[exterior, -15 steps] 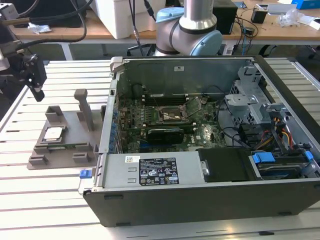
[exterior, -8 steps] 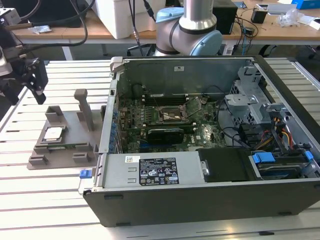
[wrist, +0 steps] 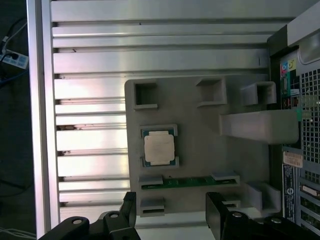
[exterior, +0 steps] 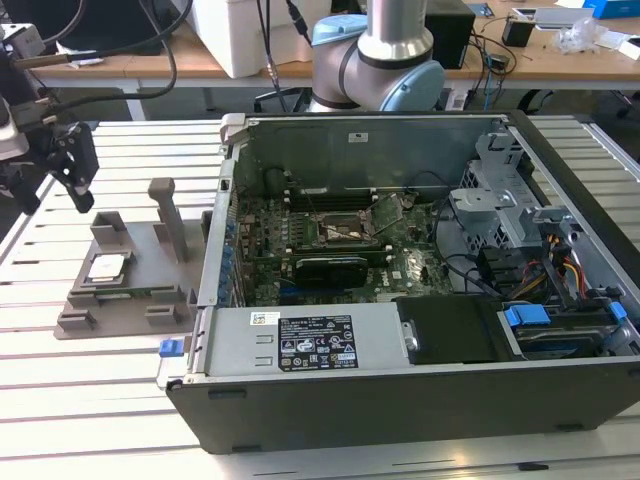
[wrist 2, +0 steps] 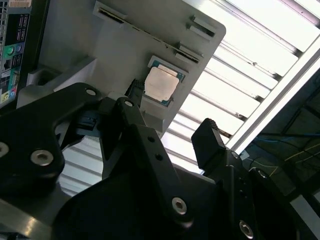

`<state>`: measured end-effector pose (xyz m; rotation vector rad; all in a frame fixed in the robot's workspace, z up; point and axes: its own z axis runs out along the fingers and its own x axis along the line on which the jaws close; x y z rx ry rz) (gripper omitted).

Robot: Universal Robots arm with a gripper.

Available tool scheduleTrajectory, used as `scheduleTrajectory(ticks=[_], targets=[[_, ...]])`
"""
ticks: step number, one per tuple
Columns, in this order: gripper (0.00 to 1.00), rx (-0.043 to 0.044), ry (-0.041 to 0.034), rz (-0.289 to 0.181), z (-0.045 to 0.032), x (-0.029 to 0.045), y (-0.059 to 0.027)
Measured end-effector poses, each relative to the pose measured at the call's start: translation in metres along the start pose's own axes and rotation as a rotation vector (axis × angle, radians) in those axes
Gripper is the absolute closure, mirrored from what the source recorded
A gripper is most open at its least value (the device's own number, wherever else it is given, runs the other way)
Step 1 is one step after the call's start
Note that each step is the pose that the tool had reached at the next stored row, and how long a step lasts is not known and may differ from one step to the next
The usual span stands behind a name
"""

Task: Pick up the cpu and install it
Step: 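Pick up the cpu and move it towards the insertion slot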

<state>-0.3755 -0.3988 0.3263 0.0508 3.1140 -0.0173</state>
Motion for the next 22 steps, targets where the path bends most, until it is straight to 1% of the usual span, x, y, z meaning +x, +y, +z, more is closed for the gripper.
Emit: scheduleTrajectory(ticks=[2,5,22], targets=[[0.34,0.0000,0.0000,0.000,0.0034,0.0001,0.0000],[0.34,0.0000,0.0000,0.000,0.0066,0.0002,0.0001],[0.34,0.0000,0.0000,0.000,0.0231,0.0006,0.0002]])
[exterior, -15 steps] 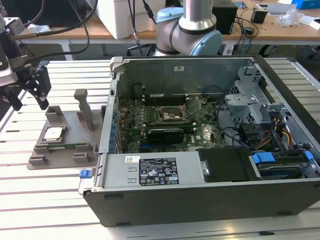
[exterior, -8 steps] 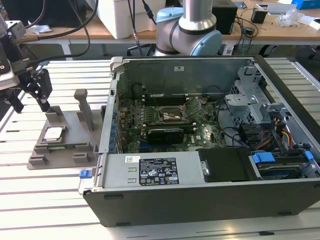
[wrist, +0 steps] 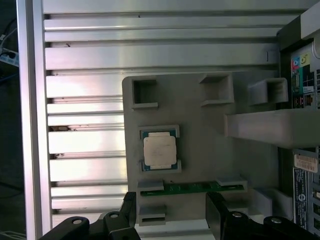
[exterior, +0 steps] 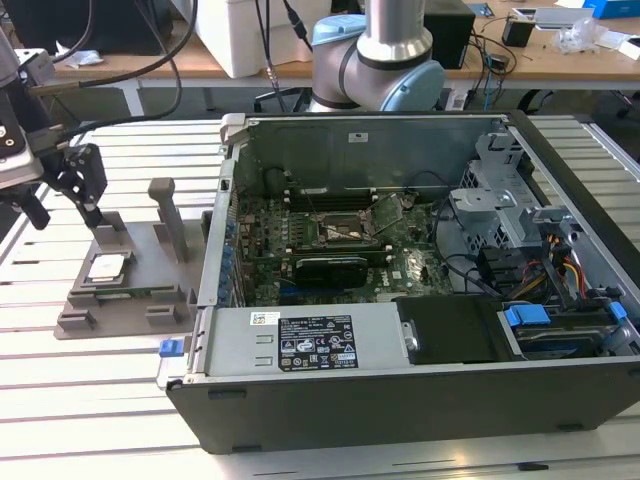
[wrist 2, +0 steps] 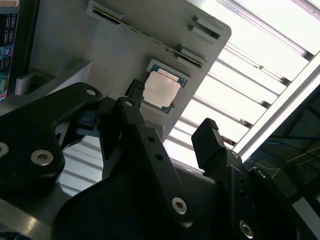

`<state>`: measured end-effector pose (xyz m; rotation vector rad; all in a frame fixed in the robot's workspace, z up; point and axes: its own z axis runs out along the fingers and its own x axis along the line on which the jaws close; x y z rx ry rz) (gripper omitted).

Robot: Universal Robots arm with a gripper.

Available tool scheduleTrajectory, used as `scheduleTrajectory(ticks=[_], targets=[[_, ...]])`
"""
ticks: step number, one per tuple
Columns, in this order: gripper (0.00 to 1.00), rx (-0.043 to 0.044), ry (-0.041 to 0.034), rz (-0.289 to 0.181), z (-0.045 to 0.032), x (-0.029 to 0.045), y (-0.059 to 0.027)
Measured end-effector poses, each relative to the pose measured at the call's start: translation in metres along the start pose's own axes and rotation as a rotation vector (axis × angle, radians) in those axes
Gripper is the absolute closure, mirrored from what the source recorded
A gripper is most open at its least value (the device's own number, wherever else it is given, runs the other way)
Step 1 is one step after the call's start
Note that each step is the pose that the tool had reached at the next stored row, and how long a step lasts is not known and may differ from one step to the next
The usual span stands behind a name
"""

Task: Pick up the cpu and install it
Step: 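Pick up the cpu and move it towards the insertion slot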

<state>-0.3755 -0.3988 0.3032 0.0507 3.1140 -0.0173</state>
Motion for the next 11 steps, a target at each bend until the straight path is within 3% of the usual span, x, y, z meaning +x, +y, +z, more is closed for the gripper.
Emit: scheduleTrajectory(ticks=[11], targets=[[0.34,0.0000,0.0000,0.000,0.0152,0.0004,0.0002]])
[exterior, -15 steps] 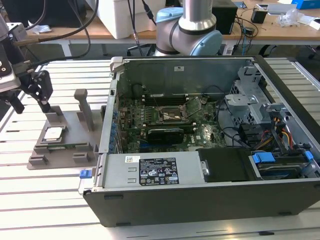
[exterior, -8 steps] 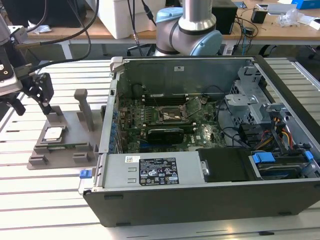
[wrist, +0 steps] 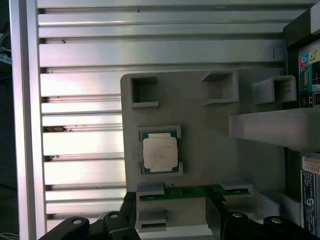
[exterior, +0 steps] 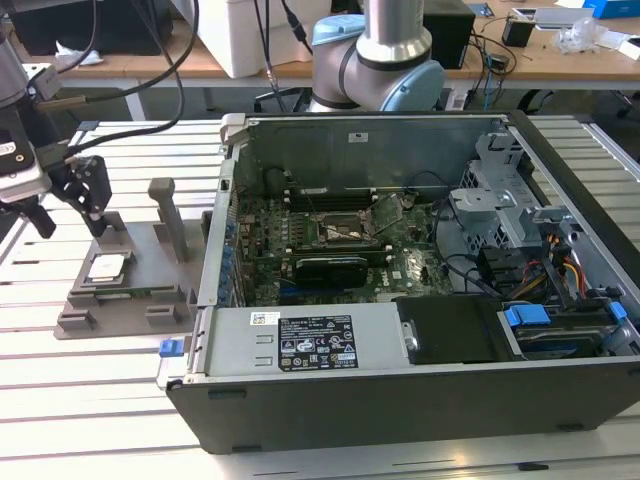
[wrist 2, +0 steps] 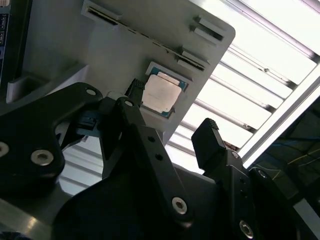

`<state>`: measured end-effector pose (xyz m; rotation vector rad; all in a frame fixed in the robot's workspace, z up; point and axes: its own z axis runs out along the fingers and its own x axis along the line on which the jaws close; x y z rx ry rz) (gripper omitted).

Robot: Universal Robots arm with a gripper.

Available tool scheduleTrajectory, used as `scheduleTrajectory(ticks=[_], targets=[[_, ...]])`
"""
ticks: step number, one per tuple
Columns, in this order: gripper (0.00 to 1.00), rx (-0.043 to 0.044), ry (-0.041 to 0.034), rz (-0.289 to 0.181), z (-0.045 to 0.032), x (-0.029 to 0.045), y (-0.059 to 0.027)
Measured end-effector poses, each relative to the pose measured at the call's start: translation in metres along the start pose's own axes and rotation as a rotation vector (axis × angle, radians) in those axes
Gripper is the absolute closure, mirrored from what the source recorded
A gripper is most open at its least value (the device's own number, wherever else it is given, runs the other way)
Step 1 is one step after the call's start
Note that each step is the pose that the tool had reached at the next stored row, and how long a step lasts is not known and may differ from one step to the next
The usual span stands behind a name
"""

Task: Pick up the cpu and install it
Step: 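Pick up the cpu and move it towards the insertion slot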

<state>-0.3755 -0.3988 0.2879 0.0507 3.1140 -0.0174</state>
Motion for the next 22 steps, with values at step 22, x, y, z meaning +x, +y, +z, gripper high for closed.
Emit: scheduleTrajectory(ticks=[22], targets=[[0.34,0.0163,-0.0011,-0.045,0.0267,-0.0003,0.0111]])
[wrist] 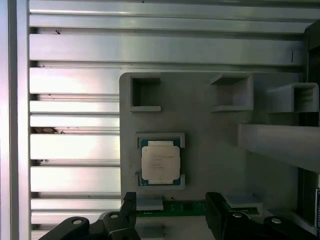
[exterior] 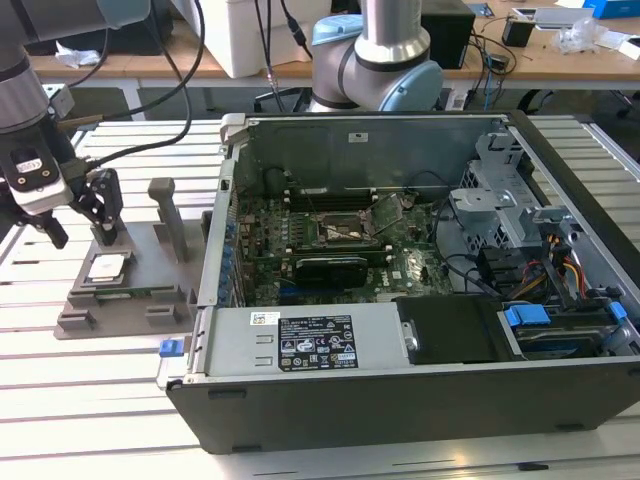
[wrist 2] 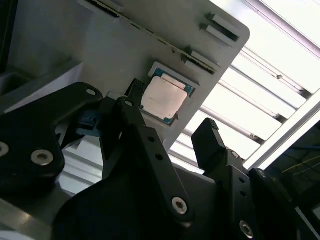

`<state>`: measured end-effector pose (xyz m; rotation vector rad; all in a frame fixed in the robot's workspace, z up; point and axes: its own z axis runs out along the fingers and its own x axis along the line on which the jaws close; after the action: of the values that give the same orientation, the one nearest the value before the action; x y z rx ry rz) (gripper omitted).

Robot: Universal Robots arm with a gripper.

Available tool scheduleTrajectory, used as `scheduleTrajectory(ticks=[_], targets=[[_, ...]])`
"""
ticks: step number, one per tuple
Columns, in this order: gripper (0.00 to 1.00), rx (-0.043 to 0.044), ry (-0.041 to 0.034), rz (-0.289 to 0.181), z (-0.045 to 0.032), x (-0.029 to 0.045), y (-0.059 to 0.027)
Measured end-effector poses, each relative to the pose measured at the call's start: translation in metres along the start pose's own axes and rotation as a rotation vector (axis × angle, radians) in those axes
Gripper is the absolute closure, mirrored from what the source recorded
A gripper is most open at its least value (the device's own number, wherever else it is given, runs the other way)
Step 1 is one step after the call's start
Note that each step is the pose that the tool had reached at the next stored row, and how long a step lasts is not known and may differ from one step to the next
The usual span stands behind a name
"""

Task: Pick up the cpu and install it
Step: 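Pick up the cpu and move it towards the insertion slot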

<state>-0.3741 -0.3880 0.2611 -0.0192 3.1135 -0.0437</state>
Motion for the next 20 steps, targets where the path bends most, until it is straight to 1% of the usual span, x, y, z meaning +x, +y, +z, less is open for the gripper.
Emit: scheduleTrajectory(ticks=[16,18,20], targets=[[0.34,0.0003,0.0000,0.000,0.0161,0.0004,0.0005],[0.34,0.0003,0.0000,0.000,0.0205,0.0005,0.0006],[0.34,0.0003,0.0000,0.000,0.0220,0.0005,0.0006]])
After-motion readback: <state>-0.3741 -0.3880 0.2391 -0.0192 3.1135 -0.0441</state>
